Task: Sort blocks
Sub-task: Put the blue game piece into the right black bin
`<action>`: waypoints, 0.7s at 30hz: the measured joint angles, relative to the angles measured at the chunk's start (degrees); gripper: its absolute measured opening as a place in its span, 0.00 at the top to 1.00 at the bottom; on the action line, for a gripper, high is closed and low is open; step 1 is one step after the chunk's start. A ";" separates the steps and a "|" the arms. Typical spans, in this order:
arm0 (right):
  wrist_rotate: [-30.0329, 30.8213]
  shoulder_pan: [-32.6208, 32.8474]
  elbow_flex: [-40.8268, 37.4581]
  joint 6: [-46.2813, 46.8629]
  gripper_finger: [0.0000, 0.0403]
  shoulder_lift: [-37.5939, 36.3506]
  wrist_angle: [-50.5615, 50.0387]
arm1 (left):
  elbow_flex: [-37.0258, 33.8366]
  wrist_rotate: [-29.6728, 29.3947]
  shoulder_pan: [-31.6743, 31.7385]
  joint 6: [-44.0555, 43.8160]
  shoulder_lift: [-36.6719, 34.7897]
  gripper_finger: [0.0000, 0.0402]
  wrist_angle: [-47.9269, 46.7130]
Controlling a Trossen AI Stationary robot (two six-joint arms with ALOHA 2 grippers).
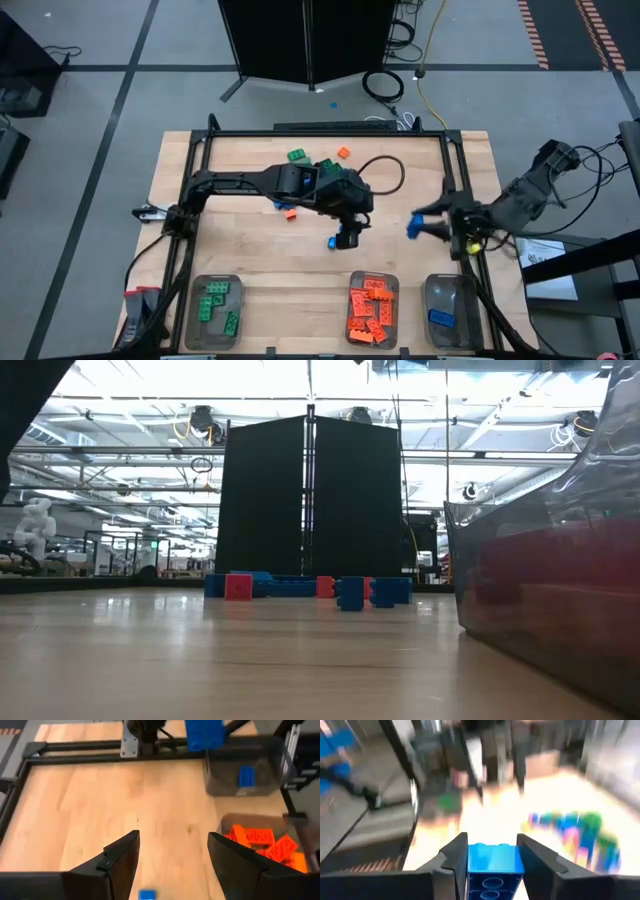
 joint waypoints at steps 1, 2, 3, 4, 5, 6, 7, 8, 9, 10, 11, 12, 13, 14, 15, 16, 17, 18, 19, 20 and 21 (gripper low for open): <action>-1.15 1.10 0.00 6.32 0.68 0.59 -5.19 | -0.02 -0.59 -0.39 0.49 0.00 0.41 -0.11; -2.60 2.20 0.00 11.98 0.68 1.37 -9.27 | 0.00 -1.32 -0.71 0.89 0.00 0.41 -0.24; -3.98 3.44 0.00 16.76 0.68 2.32 -12.73 | 0.00 -2.06 -1.00 1.19 0.00 0.41 -0.32; -5.41 4.85 0.00 20.65 0.68 3.46 -15.52 | 0.00 -2.70 -1.29 1.68 0.00 0.41 -0.30; -6.85 6.35 -0.01 24.04 0.68 4.69 -17.49 | -0.01 -3.35 -1.59 1.86 0.00 0.41 -0.31; -8.26 7.89 -0.02 26.84 0.68 5.94 -18.36 | -0.01 -3.79 -1.79 1.89 0.00 0.41 -0.33; -9.42 9.55 -0.02 28.93 0.68 7.18 -18.33 | 0.00 -3.99 -1.93 1.89 0.00 0.41 -0.33; -10.36 11.24 -0.02 30.71 0.68 8.56 -17.86 | 0.00 -4.04 -2.18 1.89 0.00 0.41 -0.33; -11.18 12.97 -0.02 32.42 0.68 9.89 -17.16 | -0.01 -4.28 -2.29 1.86 0.00 0.41 -0.34; -11.71 14.83 -0.02 34.13 0.68 11.27 -16.23 | -0.02 -4.71 -2.49 1.84 0.00 0.41 -0.41; -11.74 16.57 -0.02 35.92 0.68 12.68 -15.29 | 0.00 -5.16 -2.62 1.84 0.00 0.41 -0.49; -11.72 18.17 -0.02 37.76 0.68 13.95 -14.65 | -0.01 -5.53 -2.71 1.84 0.02 0.41 -0.52; -11.74 19.72 -0.02 39.86 0.68 15.24 -14.26 | 0.00 -5.91 -2.79 1.81 0.02 0.41 -0.45; -11.77 21.15 -0.02 42.26 0.68 16.60 -14.18 | 0.00 -6.12 -2.84 1.74 0.02 0.41 -0.30; -11.80 22.60 -0.02 44.83 0.68 18.01 -14.28 | 0.00 -6.15 -2.86 1.40 0.02 0.41 -0.17; -11.80 23.91 -0.02 47.20 0.68 19.60 -14.28 | 0.00 -6.16 -2.81 0.93 0.02 0.41 -0.15; -11.82 25.15 -0.02 49.20 0.68 21.08 -14.30 | -0.02 -6.20 -2.75 0.63 0.02 0.41 -0.15; -11.81 26.14 -0.02 50.82 0.68 22.45 -14.32 | -0.36 -6.24 -2.77 0.42 0.11 0.41 0.37; -11.82 27.06 -0.02 52.27 0.68 23.98 -14.38 | -0.99 -6.32 -2.73 0.31 0.11 0.41 1.47; -12.20 27.74 -0.02 53.59 0.67 25.47 -14.42 | -1.60 -6.31 -2.72 0.27 0.19 0.41 2.40; -13.25 28.18 -0.02 54.83 0.66 26.97 -14.59 | -2.02 -6.17 -2.72 0.05 0.29 0.41 2.96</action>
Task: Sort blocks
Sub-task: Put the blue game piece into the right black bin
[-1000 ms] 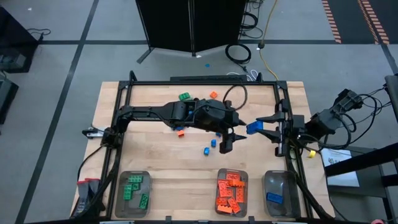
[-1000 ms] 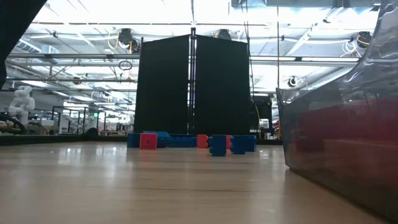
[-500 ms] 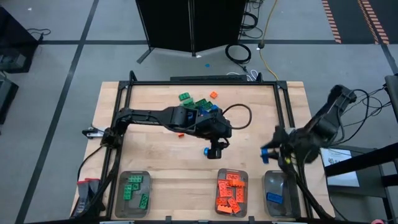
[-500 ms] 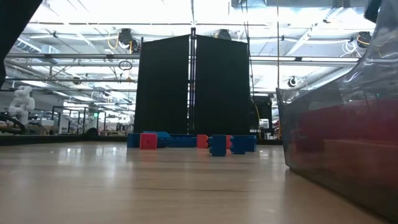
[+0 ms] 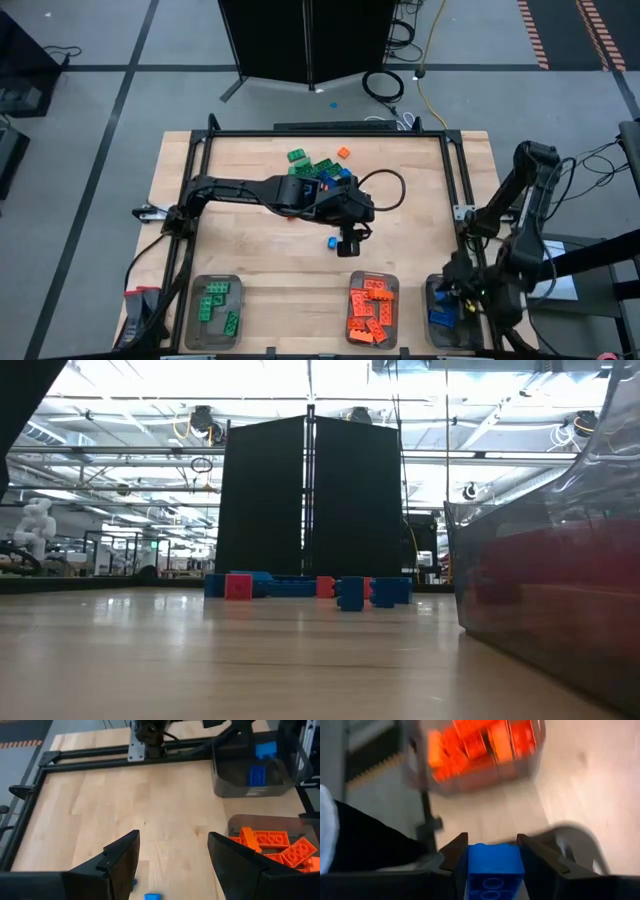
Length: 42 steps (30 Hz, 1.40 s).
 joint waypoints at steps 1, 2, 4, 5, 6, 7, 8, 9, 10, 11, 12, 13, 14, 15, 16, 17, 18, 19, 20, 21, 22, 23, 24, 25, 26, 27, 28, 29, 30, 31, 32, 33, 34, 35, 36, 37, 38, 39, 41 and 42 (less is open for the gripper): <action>-1.41 0.35 0.00 1.23 0.65 1.48 -0.42 | -0.47 0.73 -0.02 -0.46 0.06 0.41 0.69; -3.08 0.56 0.00 2.45 0.64 2.93 -0.88 | -0.91 1.87 -0.04 -1.15 0.06 0.41 1.41; -6.59 1.04 0.00 4.49 0.62 5.77 -1.56 | -1.91 3.60 0.17 -1.74 0.06 0.41 3.08; -8.21 1.22 0.00 4.76 0.62 7.12 -1.59 | -2.47 4.02 0.21 -2.27 0.06 0.41 3.97; -9.69 1.28 0.00 4.80 0.61 8.23 -1.42 | -2.91 4.28 0.28 -2.65 0.06 0.41 4.56; -10.77 1.38 0.00 4.81 0.60 9.14 -1.22 | -3.27 4.37 0.37 -2.79 0.07 0.41 4.85; -11.54 1.43 0.00 4.82 0.59 9.90 -1.00 | -3.41 4.49 0.39 -2.83 0.13 0.41 4.88; -11.92 1.42 0.00 4.82 0.59 10.46 -0.91 | -3.42 4.60 0.43 -3.21 0.13 0.41 5.02; -11.88 1.40 0.00 4.81 0.58 10.80 -0.89 | -3.42 4.59 0.46 -3.99 0.13 0.41 5.33; -11.83 1.39 0.00 4.80 0.57 10.90 -0.89 | -3.36 4.59 0.48 -4.35 0.11 0.41 5.50; -11.80 1.39 0.00 4.75 0.56 10.90 -0.89 | -3.35 4.59 0.44 -5.09 0.11 0.41 5.41; -11.80 1.39 0.00 4.60 0.55 10.79 -1.03 | -3.35 4.55 0.44 -5.71 0.11 0.41 5.13; -11.80 1.39 0.00 4.53 0.53 10.59 -1.32 | -3.35 4.54 0.43 -6.11 0.11 0.41 4.79; -11.80 1.39 0.00 4.50 0.52 10.37 -1.80 | -3.35 4.54 0.38 -6.75 0.11 0.41 4.44; -11.80 1.39 0.00 4.49 0.50 10.16 -2.35 | -3.35 4.51 0.37 -7.10 0.11 0.41 3.88; -11.81 1.39 0.00 4.47 0.48 10.02 -2.80 | -3.35 4.43 0.39 -7.28 0.11 0.41 2.94; -11.84 1.39 0.00 4.19 0.46 9.81 -3.11 | -3.35 4.27 0.40 -7.63 0.09 0.41 1.46; -11.81 1.36 0.00 3.70 0.44 9.47 -3.31 | -3.35 3.86 0.56 -8.74 0.08 0.41 -0.50; -11.80 1.30 0.00 3.18 0.42 9.01 -3.34 | -3.35 3.21 0.69 -9.91 0.08 0.41 -2.80; -11.79 1.15 0.00 2.97 0.40 8.44 -3.51 | -3.35 2.31 0.84 -11.20 0.08 0.41 -5.06; -11.80 0.93 0.00 2.96 0.39 7.77 -3.89 | -3.35 1.31 1.01 -12.63 0.08 0.41 -7.33; -11.79 0.70 0.00 2.98 0.38 6.99 -4.39 | -3.35 0.80 1.24 -13.87 0.08 0.41 -9.44; -11.77 0.54 0.00 3.04 0.37 6.04 -4.99 | -3.35 -0.04 1.41 -15.04 0.08 0.41 -11.43; -11.73 0.41 0.00 3.07 0.36 4.85 -5.73 | -3.35 -1.62 1.49 -16.64 0.08 0.41 -13.87; -11.73 0.22 0.00 3.10 0.36 3.61 -6.36 | -3.56 -3.13 1.62 -18.66 0.08 0.41 -16.18; -11.71 0.10 0.00 3.27 0.36 2.22 -7.18 | -4.42 -4.31 1.87 -21.54 0.08 0.41 -17.79; -11.70 -0.04 0.00 3.75 0.36 0.85 -8.23 | -5.39 -4.78 2.21 -25.12 0.07 0.41 -18.78; -11.58 -0.08 0.00 4.45 0.36 -0.49 -9.38 | -6.37 -4.88 2.53 -29.43 0.06 0.41 -19.87; -11.36 -0.07 0.00 5.16 0.36 -1.90 -10.49 | -7.53 -4.90 2.82 -34.42 0.06 0.41 -20.93; -10.83 -0.07 0.00 5.92 0.36 -3.27 -11.50 | -8.91 -4.92 3.13 -39.83 0.06 0.41 -21.51; -10.19 -0.07 0.00 6.81 0.36 -4.54 -12.50 | -10.45 -4.90 3.30 -45.23 0.06 0.41 -21.30; -9.69 -0.07 0.00 7.72 0.36 -5.61 -13.39 | -12.29 -4.88 3.42 -49.67 0.06 0.41 -20.52; -9.09 -0.07 0.00 8.26 0.36 -6.66 -14.07 | -14.24 -4.89 3.45 -53.17 0.06 0.41 -19.16; -8.70 -0.07 0.00 8.82 0.36 -7.62 -14.44 | -16.33 -4.85 3.41 -56.37 0.06 0.41 -17.41; -8.51 -0.07 0.00 9.10 0.36 -8.39 -14.61 | -18.35 -4.42 3.31 -59.59 0.06 0.41 -15.68; -8.46 -0.07 0.00 9.10 0.36 -9.11 -14.81 | -20.09 -3.76 3.28 -62.39 0.08 0.41 -13.99; -8.47 -0.07 0.00 9.06 0.36 -9.63 -14.86 | -21.58 -3.14 3.14 -64.35 0.08 0.41 -12.01; -8.47 -0.07 0.00 9.02 0.36 -10.05 -14.88 | -22.84 -2.53 3.04 -65.96 0.08 0.41 -9.85; -8.50 -0.07 0.00 9.00 0.36 -10.75 -15.30 | -25.22 -2.30 2.79 -68.22 0.08 0.41 -6.05; -8.50 -0.07 0.00 8.98 0.36 -11.05 -15.49 | -26.32 -2.25 2.75 -68.65 0.08 0.41 -4.26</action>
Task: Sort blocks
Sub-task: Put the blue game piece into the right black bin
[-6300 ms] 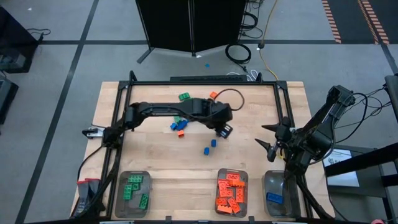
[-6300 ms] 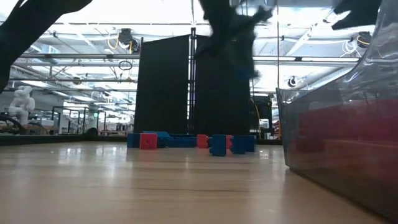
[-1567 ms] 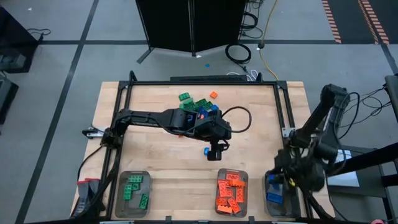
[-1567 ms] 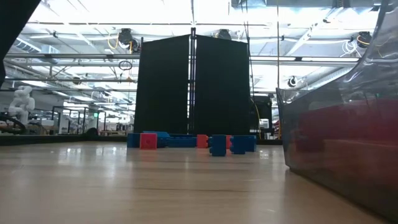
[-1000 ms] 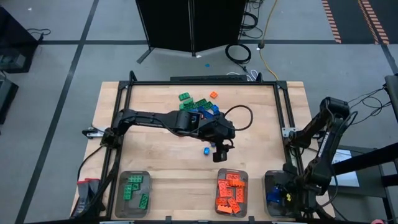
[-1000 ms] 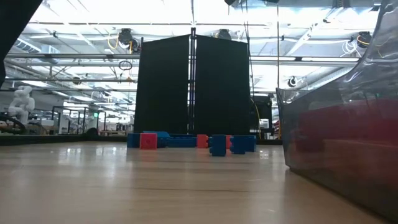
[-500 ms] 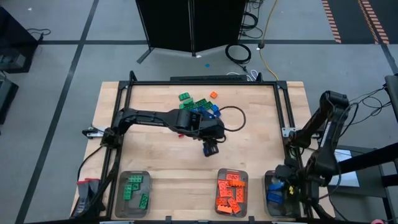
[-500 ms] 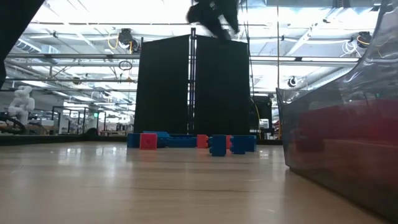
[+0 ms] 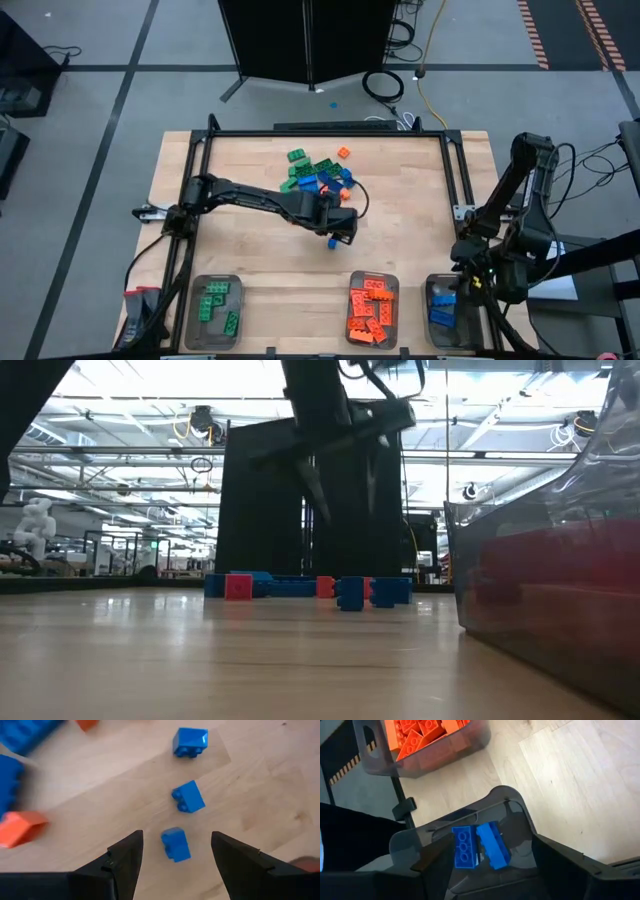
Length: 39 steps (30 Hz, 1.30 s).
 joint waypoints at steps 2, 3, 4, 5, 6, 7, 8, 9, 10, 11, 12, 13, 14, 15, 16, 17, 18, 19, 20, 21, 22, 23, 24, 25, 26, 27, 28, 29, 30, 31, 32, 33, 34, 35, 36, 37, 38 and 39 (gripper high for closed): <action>0.00 0.00 0.00 -0.03 0.36 -0.32 -0.07 | -1.49 0.06 0.00 -0.17 0.00 0.41 2.69; 0.00 0.00 0.00 0.04 0.36 -0.41 -0.05 | -1.80 0.11 0.00 -0.23 0.00 0.41 3.02; -0.01 0.00 0.00 0.13 0.36 -0.41 0.02 | -2.15 0.11 0.00 -0.86 0.00 0.41 3.01; -0.02 0.00 0.00 0.14 0.36 -0.41 0.19 | -2.67 0.12 0.00 -1.63 -0.02 0.41 2.78; -0.02 0.00 0.00 0.15 0.36 -0.41 0.57 | -3.27 0.14 0.00 -2.09 -0.02 0.41 2.62; 0.00 0.00 0.00 0.19 0.36 -0.41 0.98 | -3.73 0.19 0.00 -2.63 -0.02 0.41 2.47; 0.00 0.00 0.00 0.19 0.36 -0.41 1.09 | -4.23 0.21 -0.05 -3.17 0.00 0.41 2.69; -0.02 0.00 0.00 0.24 0.36 -0.41 1.01 | -4.53 0.21 -0.17 -3.61 0.00 0.41 2.86; 0.00 0.00 0.00 0.26 0.36 -0.41 1.02 | -4.79 0.21 -0.31 -4.36 0.00 0.41 3.25; 0.00 0.00 0.00 0.26 0.36 -0.41 1.02 | -5.12 0.21 -0.54 -4.61 0.00 0.41 4.04; 0.00 0.00 0.00 0.28 0.36 -0.41 1.00 | -5.32 0.22 -0.80 -4.67 0.00 0.41 4.80; 0.02 0.00 0.00 0.28 0.36 -0.41 1.02 | -5.47 0.23 -1.07 -4.66 0.13 0.41 5.71; 0.02 0.00 0.00 0.29 0.36 -0.41 1.01 | -5.46 0.23 -1.28 -4.65 0.44 0.41 6.70; 0.04 0.00 0.00 0.30 0.36 -0.39 1.02 | -5.44 0.23 -1.60 -4.65 0.60 0.41 7.59; 0.11 0.00 0.00 0.30 0.36 -0.35 1.02 | -5.44 0.32 -1.77 -4.65 0.75 0.41 7.89; 0.28 0.00 0.00 0.30 0.36 -0.31 1.00 | -5.43 0.42 -1.96 -4.65 1.36 0.41 7.92; 0.53 0.00 0.00 0.30 0.36 -0.27 1.01 | -5.42 0.88 -2.09 -4.68 1.83 0.41 8.41; 0.95 0.00 0.00 0.30 0.36 -0.15 1.05 | -5.42 1.29 -2.25 -4.65 2.23 0.41 8.72; 1.27 0.00 0.00 0.30 0.36 0.01 1.04 | -5.42 1.47 -2.34 -4.65 2.80 0.41 8.61; 1.47 0.00 0.00 0.30 0.36 0.03 0.98 | -5.42 1.52 -2.50 -4.70 3.37 0.41 8.68; 1.49 0.00 0.00 0.30 0.36 0.03 1.07 | -5.44 1.57 -2.61 -4.79 3.66 0.41 8.90; 1.49 0.00 0.00 0.30 0.36 0.07 1.08 | -5.42 1.55 -2.64 -4.81 4.07 0.41 9.00; 1.53 0.00 0.00 0.32 0.36 0.07 1.07 | -5.42 1.55 -2.64 -4.73 4.43 0.41 9.08; 1.49 0.00 0.00 0.42 0.36 0.03 1.14 | -5.42 1.56 -2.64 -4.74 4.88 0.41 9.17; 1.48 0.00 0.00 0.49 0.36 0.03 1.18 | -5.42 1.57 -2.64 -4.70 5.45 0.41 9.46; 1.44 0.00 0.00 0.50 0.36 0.05 1.20 | -5.42 1.61 -2.64 -4.63 5.90 0.41 9.86; 1.44 0.00 0.00 0.52 0.36 0.05 1.39 | -5.42 1.79 -2.64 -4.63 6.44 0.41 10.05; 1.42 0.00 0.00 0.54 0.36 0.05 1.57 | -5.42 2.16 -2.62 -4.65 7.04 0.41 10.15; 1.42 0.00 0.00 0.75 0.36 0.07 1.57 | -5.42 2.58 -2.62 -4.63 7.52 0.41 10.38; 1.42 0.00 0.00 1.00 0.36 0.05 1.55 | -5.42 3.33 -2.62 -4.63 8.04 0.41 10.47; 1.42 0.00 0.00 1.30 0.36 0.05 1.54 | -5.42 3.88 -2.64 -4.58 8.66 0.41 10.49; 1.42 0.00 0.00 1.47 0.36 0.05 1.53 | -5.31 3.92 -2.64 -4.57 9.07 0.41 10.59; 1.42 0.00 0.00 1.56 0.36 0.05 1.53 | -5.23 3.99 -2.64 -4.56 9.34 0.41 10.89; 1.42 0.00 0.00 1.57 0.36 0.05 1.53 | -5.17 3.96 -2.64 -4.48 9.60 0.41 10.90; 1.46 0.00 0.00 1.59 0.36 0.05 1.48 | -5.11 3.95 -2.57 -4.46 9.91 0.42 10.92; 1.46 0.00 0.00 1.59 0.36 0.05 1.47 | -5.09 3.93 -2.51 -4.41 9.97 0.43 10.90; 1.46 0.00 0.00 1.59 0.36 0.06 1.48 | -5.09 3.89 -2.40 -4.25 9.99 0.44 10.88; 1.46 0.00 0.00 1.59 0.36 0.05 1.46 | -5.12 3.88 -2.29 -4.07 10.00 0.45 10.84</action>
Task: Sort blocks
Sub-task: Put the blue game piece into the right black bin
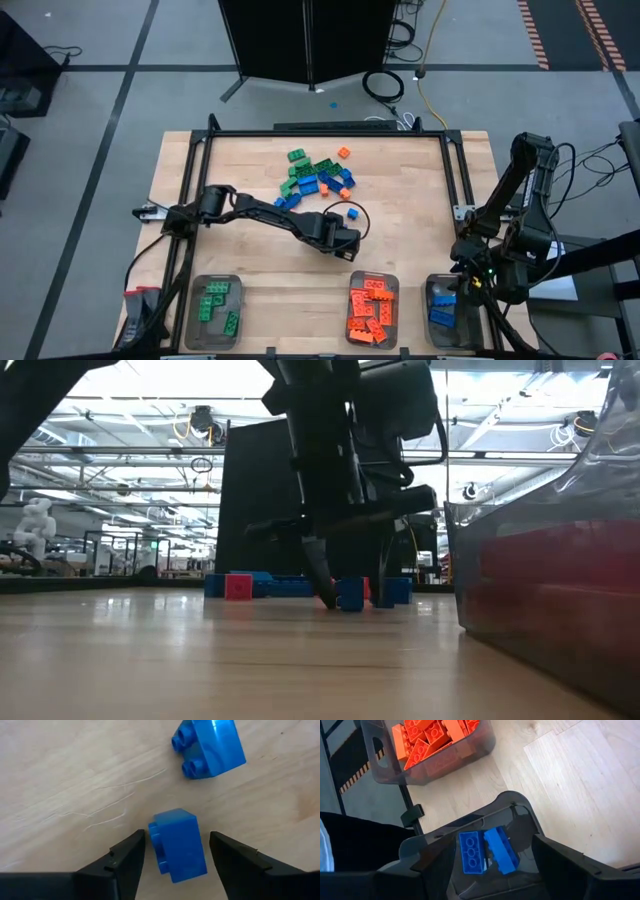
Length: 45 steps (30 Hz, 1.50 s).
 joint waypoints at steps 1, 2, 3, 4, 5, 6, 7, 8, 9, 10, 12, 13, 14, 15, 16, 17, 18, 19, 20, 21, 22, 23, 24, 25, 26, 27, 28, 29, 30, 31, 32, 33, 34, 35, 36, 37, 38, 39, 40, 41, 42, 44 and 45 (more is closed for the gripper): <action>0.02 0.00 0.00 0.00 0.36 0.00 0.00 | -0.01 0.00 0.10 -0.01 0.01 0.47 -0.04; 0.02 0.00 0.00 0.00 0.36 0.00 0.00 | -0.03 0.01 0.20 0.03 0.01 0.50 -0.13; 0.02 0.00 0.00 0.00 0.36 0.00 -0.03 | -0.05 0.05 0.28 0.36 0.01 0.52 -0.24; 0.02 0.00 0.00 0.00 0.36 0.00 -0.08 | -0.09 0.16 0.33 0.95 0.03 0.55 -0.34; 0.02 0.00 0.00 0.00 0.36 0.00 -0.19 | -0.11 0.32 0.36 1.01 0.05 0.58 -0.47; 0.02 0.00 0.00 0.00 0.36 0.00 -0.37 | -0.11 0.43 0.39 1.10 0.07 0.62 -0.57; 0.02 0.00 0.00 0.00 0.36 0.02 -0.50 | -0.15 0.50 0.41 1.44 0.09 0.65 -0.60; 0.04 0.00 0.00 0.00 0.36 0.00 -0.55 | -0.15 0.49 0.41 2.06 0.11 0.69 -0.58; 0.20 0.00 0.00 0.00 0.36 0.00 -0.60 | -0.15 0.48 0.41 2.65 0.12 0.72 -0.56; 0.64 0.00 0.00 0.00 0.36 0.00 -0.72 | -0.15 0.49 0.44 2.91 0.12 0.76 -0.54; 2.18 0.00 0.00 -0.10 0.36 0.00 -0.85 | -0.15 0.60 0.48 4.04 0.10 0.79 -0.22; 3.37 0.00 0.00 -0.56 0.36 0.00 -0.85 | -0.11 0.63 0.48 5.04 -0.12 0.79 -0.21; 4.70 0.00 0.00 -1.26 0.36 0.00 -0.85 | 0.08 0.70 0.48 6.38 -0.21 0.79 -0.24; 6.43 0.00 0.00 -2.04 0.36 0.00 -0.87 | 0.60 0.75 0.48 7.42 -0.12 0.79 -0.39; 8.32 0.00 0.00 -2.93 0.36 0.00 -0.88 | 1.26 0.88 0.49 8.40 -0.01 0.79 -0.47; 10.54 0.00 0.00 -3.94 0.36 0.00 -0.90 | 2.07 0.99 0.50 9.44 -0.12 0.79 -0.73; 12.97 -0.03 0.00 -4.78 0.36 0.00 -0.90 | 2.66 1.01 0.55 10.86 -0.46 0.79 -0.66; 15.45 -0.11 0.00 -5.69 0.36 0.00 -0.92 | 3.51 0.79 0.68 12.01 -0.77 0.79 -0.16; 18.04 -0.15 0.00 -6.70 0.36 0.00 -0.94 | 4.26 0.11 0.81 12.75 -1.50 0.79 0.06; 20.64 -0.28 0.00 -7.97 0.36 0.00 -0.98 | 5.02 -0.33 0.96 13.62 -2.50 0.79 -0.41; 23.03 -0.55 0.00 -9.14 0.36 0.00 -1.02 | 5.80 -0.66 1.20 14.85 -3.54 0.79 -0.73; 25.55 -0.91 0.00 -10.54 0.36 -0.02 -1.05 | 6.75 -1.04 1.47 16.02 -4.47 0.79 -0.65; 27.97 -1.34 0.00 -11.86 0.36 0.00 -1.05 | 7.46 -1.44 1.76 17.12 -5.53 0.79 -0.23; 30.29 -1.84 0.00 -13.03 0.36 0.00 -1.09 | 8.03 -1.85 2.02 18.25 -6.57 0.79 -0.06; 32.66 -2.41 0.00 -14.15 0.36 -0.03 -1.07 | 8.63 -2.32 2.25 19.33 -7.68 0.79 -0.06; 34.75 -3.01 0.00 -15.21 0.36 -0.03 -1.05 | 9.34 -2.95 2.49 20.36 -8.88 0.79 0.04; 36.63 -3.68 0.00 -16.19 0.36 -0.03 -0.91 | 9.78 -3.47 2.71 21.40 -10.28 0.79 0.85; 38.49 -4.41 0.00 -16.89 0.36 -0.10 -0.57 | 10.19 -4.01 2.94 22.64 -11.72 0.79 1.92; 40.57 -5.18 0.00 -17.41 0.36 -0.29 0.00 | 10.37 -4.18 3.13 24.41 -13.29 0.79 3.28; 42.67 -5.88 0.00 -18.15 0.36 -0.59 0.94 | 10.41 -4.25 3.24 26.77 -14.78 0.79 4.68; 44.78 -6.51 0.00 -19.10 0.36 -1.05 2.30 | 10.46 -4.30 3.26 29.76 -15.94 0.79 6.26; 46.74 -7.09 0.01 -20.67 0.36 -1.66 3.84 | 10.49 -4.20 3.23 32.79 -17.05 0.79 7.90; 48.43 -7.59 0.02 -22.69 0.36 -2.35 5.53 | 10.49 -3.86 3.18 35.74 -17.96 0.79 9.10; 49.90 -8.11 0.00 -25.21 0.36 -3.11 7.41 | 10.49 -3.23 3.00 38.77 -18.71 0.79 10.26; 51.21 -8.63 0.02 -28.06 0.36 -3.99 9.53 | 10.49 -2.50 2.79 41.36 -19.22 0.79 11.91; 52.41 -9.13 0.02 -31.79 0.36 -4.80 12.06 | 10.49 -1.54 2.63 43.19 -19.77 0.79 13.52; 53.19 -9.68 0.02 -36.52 0.36 -5.52 14.68 | 10.49 -0.37 2.51 44.45 -20.13 0.79 15.09; 53.75 -10.26 0.02 -42.21 0.36 -6.14 17.83 | 10.49 1.24 2.38 44.84 -20.45 0.79 16.89; 54.02 -10.89 0.02 -49.32 0.36 -6.55 21.34 | 10.49 3.31 2.36 44.94 -20.58 0.79 19.05; 54.07 -11.57 0.02 -56.86 0.36 -6.78 24.93 | 10.49 5.77 2.36 44.94 -20.58 0.79 21.34; 54.05 -12.26 0.02 -65.91 0.36 -6.80 29.29 | 10.49 7.96 2.36 44.97 -20.58 0.79 23.42; 54.01 -13.65 0.02 -85.66 0.36 -6.63 38.59 | 10.45 11.21 2.40 44.62 -20.56 0.79 27.34; 54.06 -14.28 0.02 -95.00 0.36 -6.36 43.54 | 10.45 12.06 2.51 44.45 -20.56 0.79 29.30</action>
